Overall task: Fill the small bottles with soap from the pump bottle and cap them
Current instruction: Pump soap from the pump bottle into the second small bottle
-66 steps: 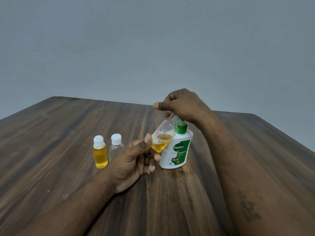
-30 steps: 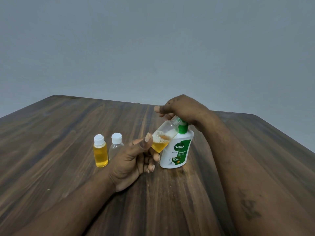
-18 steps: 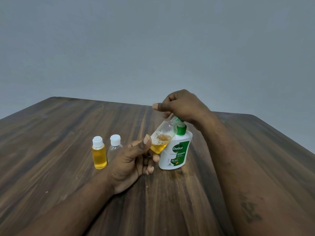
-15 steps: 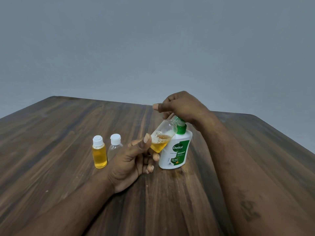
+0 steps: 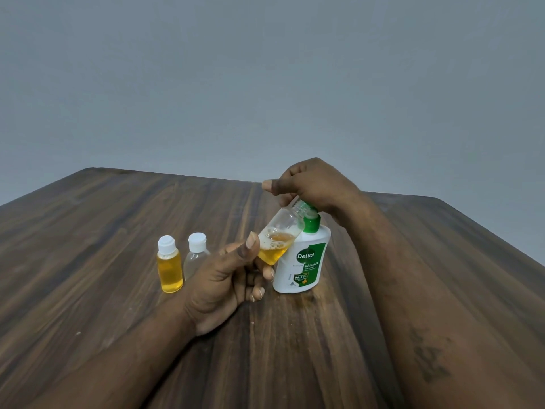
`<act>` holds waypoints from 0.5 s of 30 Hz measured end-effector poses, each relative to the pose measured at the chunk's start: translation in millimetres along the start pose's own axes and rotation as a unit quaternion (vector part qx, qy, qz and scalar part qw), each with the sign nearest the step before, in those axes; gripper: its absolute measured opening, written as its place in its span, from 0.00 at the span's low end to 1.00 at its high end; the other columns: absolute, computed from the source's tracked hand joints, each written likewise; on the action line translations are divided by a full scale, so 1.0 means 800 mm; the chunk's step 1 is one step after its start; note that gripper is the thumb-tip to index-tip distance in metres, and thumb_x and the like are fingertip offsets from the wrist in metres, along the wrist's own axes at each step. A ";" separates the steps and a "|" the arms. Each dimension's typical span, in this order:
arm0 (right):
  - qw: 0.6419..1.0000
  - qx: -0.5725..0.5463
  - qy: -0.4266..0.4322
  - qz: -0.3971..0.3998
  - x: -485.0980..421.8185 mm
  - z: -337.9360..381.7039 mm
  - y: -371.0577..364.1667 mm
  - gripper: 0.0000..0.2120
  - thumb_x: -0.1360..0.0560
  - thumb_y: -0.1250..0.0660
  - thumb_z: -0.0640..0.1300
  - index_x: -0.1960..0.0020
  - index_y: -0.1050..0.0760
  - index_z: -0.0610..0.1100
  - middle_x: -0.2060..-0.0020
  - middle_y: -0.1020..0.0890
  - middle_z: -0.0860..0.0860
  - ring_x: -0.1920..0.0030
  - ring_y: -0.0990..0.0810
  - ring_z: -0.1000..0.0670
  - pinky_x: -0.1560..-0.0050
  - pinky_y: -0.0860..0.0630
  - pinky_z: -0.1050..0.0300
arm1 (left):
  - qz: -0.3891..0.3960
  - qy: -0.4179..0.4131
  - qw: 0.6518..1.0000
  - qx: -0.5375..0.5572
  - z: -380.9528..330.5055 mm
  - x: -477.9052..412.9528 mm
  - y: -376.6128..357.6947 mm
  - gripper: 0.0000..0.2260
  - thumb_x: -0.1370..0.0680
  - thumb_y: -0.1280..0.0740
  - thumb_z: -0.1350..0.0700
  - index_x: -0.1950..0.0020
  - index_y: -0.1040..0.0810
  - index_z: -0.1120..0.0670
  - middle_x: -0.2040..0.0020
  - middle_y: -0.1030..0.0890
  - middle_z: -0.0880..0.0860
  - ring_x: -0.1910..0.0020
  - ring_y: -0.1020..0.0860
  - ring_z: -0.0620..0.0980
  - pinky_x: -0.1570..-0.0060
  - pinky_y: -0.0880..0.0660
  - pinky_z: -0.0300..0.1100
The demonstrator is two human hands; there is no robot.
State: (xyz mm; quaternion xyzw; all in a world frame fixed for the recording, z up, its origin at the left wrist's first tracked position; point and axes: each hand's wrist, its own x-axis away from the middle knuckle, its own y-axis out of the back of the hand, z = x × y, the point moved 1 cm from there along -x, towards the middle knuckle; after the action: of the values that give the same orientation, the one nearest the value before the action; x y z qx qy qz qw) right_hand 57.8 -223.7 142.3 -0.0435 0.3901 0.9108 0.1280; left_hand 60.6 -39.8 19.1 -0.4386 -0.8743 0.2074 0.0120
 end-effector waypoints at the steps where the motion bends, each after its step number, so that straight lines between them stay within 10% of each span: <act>1: 1.000 0.005 -0.008 0.013 0.000 -0.002 -0.001 0.19 0.25 0.25 0.58 0.58 0.18 0.41 0.59 0.14 0.51 0.53 0.17 0.48 0.49 0.22 0.48 | -0.002 -0.001 1.000 0.000 0.000 0.000 0.000 0.23 0.35 0.21 0.33 0.59 0.16 0.52 0.62 0.20 0.56 0.68 0.25 0.49 0.69 0.27 0.39; 15: 1.000 0.012 0.002 -0.009 0.001 0.004 0.001 0.19 0.25 0.25 0.58 0.61 0.20 0.43 0.62 0.14 0.52 0.58 0.18 0.50 0.46 0.20 0.47 | 0.005 -0.003 1.000 0.003 -0.002 0.002 -0.001 0.23 0.36 0.20 0.33 0.59 0.15 0.51 0.62 0.20 0.55 0.67 0.25 0.49 0.68 0.26 0.39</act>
State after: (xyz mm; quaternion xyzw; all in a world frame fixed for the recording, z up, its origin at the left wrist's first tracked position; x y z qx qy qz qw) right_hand 56.8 -221.7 144.6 -0.0477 0.4008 0.9049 0.1355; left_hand 59.2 -38.4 21.0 -0.4421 -0.8717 0.2112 0.0095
